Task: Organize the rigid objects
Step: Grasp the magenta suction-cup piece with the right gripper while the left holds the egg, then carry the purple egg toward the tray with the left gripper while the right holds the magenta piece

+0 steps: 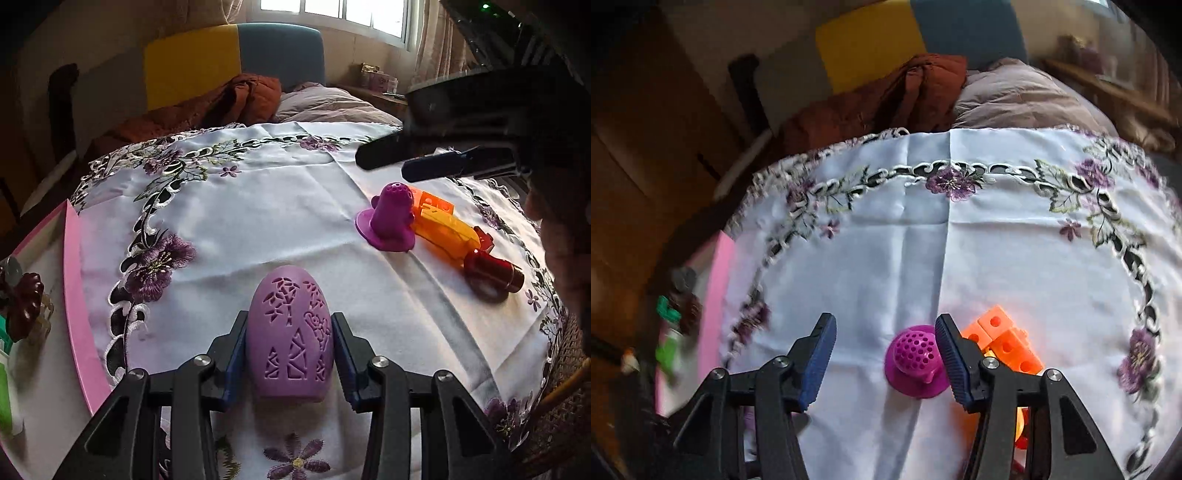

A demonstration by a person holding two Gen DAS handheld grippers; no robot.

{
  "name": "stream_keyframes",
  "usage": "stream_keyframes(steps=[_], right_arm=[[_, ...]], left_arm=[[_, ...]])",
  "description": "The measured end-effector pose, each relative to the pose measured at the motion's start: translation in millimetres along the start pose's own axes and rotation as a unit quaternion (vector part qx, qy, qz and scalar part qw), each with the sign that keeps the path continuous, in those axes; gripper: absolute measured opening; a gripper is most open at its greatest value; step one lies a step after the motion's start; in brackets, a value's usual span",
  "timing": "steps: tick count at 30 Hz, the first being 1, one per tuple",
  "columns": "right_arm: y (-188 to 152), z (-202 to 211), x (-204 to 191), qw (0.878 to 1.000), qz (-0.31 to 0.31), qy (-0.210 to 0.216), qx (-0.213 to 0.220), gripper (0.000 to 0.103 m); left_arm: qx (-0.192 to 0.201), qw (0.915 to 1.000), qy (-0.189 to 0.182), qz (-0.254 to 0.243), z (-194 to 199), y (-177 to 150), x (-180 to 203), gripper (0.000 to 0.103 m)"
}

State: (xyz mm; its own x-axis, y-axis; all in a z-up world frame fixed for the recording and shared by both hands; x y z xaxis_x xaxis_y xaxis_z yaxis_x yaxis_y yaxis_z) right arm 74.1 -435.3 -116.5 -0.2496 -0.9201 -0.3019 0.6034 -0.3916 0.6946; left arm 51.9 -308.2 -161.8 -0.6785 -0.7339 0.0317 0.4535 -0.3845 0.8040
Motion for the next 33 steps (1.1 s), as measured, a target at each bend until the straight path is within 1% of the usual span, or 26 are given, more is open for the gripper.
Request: stream_keyframes(steps=[1, 4, 5, 7, 8, 9, 10, 13, 15, 16, 20, 22, 25, 29, 33], right_arm=[[-1.9, -2.1, 1.1, 1.000, 0.005, -0.009, -0.002, 0.057], [-5.6, -7.7, 3.0, 1.000, 0.017, -0.019, -0.013, 0.058], [-7.9, -9.2, 3.8, 1.000, 0.018, -0.018, -0.018, 0.060], [-13.8, -16.2, 1.2, 0.999, 0.027, -0.016, -0.035, 0.060], [-16.0, -18.0, 0.2, 0.998, 0.034, -0.019, -0.041, 0.049], [-19.5, -20.6, -1.3, 0.997, 0.049, -0.025, -0.046, 0.031], [-22.2, -22.9, -3.6, 0.996, 0.068, -0.029, -0.048, 0.033], [-20.8, -22.8, -10.0, 0.996, 0.078, -0.020, -0.042, 0.033], [-19.7, -22.8, -13.9, 0.996, 0.079, -0.012, -0.036, 0.033], [-20.7, -24.5, -15.6, 0.996, 0.075, -0.003, -0.040, 0.033], [-22.6, -28.0, -22.8, 0.996, 0.083, 0.000, -0.040, 0.033], [-22.3, -27.5, -24.9, 0.994, 0.101, -0.013, -0.031, 0.033], [-25.8, -31.2, -29.7, 0.992, 0.119, -0.013, -0.032, 0.033], [-26.0, -31.9, -30.7, 0.991, 0.127, -0.017, -0.030, 0.032], [-25.8, -32.1, -30.7, 0.991, 0.126, -0.015, -0.031, 0.032]], left_arm=[[0.001, 1.0000, 0.001, 0.001, 0.1, -0.2, 0.1, 0.043], [0.002, 1.0000, -0.001, 0.002, 0.2, -0.3, 0.1, 0.043], [0.002, 1.0000, -0.002, 0.003, 0.3, -0.2, -0.1, 0.043], [0.002, 1.0000, -0.005, 0.007, 0.4, -0.1, -1.0, 0.043], [0.003, 0.9999, -0.006, 0.009, 0.6, -0.2, -1.1, 0.043], [0.005, 0.9999, -0.006, 0.011, 0.7, -0.1, -1.1, 0.043], [0.007, 0.9999, -0.007, 0.013, 1.1, -0.2, -1.3, 0.043], [0.011, 0.9997, -0.007, 0.018, 1.7, -0.2, -1.6, 0.043], [0.011, 0.9997, -0.008, 0.021, 1.8, 0.0, -2.0, 0.043], [0.011, 0.9997, -0.008, 0.022, 1.9, -0.2, -2.1, 0.043], [0.012, 0.9997, -0.006, 0.018, 2.2, 0.0, -1.2, 0.043], [0.012, 0.9998, -0.004, 0.012, 2.1, 0.2, -0.5, 0.043], [0.012, 0.9999, -0.002, 0.004, 2.3, 0.3, 0.6, 0.043], [0.000, 1.0000, 0.003, 0.008, 6.0, 0.9, -0.8, 0.042], [-0.007, 0.9997, 0.003, 0.024, 13.5, 1.5, -4.5, 0.042]])
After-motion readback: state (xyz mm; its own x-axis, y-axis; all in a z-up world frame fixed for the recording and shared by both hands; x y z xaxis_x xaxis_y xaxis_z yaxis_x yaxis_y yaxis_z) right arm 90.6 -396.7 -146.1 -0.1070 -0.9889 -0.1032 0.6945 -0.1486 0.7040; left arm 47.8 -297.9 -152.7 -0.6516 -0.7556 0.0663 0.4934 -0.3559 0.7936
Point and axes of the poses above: each gripper's, at about its wrist camera, not at the fingertips, and z roughly against the way its jaws point, x to its right, y to its top, the point moved 8 cm from there along -z, roughly the way its jaws point, and after that the axes turned 14 degrees about x, right-handed, at the moved point
